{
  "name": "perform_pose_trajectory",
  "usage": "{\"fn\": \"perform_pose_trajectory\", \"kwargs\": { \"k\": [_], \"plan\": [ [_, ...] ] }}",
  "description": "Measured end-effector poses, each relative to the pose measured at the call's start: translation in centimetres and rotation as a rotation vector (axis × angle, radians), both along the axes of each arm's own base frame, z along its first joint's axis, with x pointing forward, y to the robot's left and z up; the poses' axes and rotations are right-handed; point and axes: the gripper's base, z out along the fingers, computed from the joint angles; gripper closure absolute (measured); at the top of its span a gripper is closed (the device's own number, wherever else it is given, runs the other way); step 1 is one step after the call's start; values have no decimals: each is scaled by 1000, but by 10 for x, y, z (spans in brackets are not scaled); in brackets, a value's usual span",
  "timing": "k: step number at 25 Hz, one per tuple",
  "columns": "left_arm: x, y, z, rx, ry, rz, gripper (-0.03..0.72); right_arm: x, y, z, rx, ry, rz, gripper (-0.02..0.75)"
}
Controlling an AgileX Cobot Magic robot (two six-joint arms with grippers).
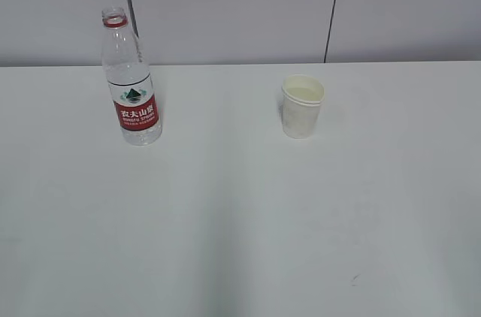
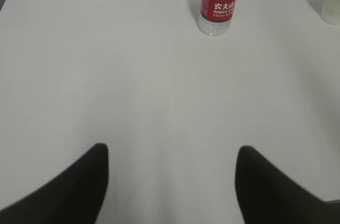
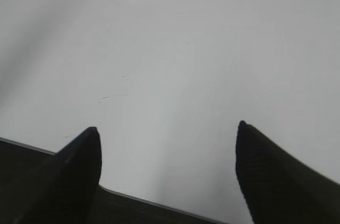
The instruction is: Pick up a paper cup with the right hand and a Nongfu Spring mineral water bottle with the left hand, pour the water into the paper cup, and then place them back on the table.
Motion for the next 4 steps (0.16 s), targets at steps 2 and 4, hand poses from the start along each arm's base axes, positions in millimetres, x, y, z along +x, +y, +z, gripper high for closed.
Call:
{"fn": "perform_pose_trajectory", "kwargs": {
  "k": [2, 4],
  "plan": [
    [0, 0, 0, 0, 0, 0, 227, 0, 0, 0, 0, 0, 0, 150],
    [0, 0, 0, 0, 0, 0, 228, 0, 0, 0, 0, 0, 0, 150]
  ]
}}
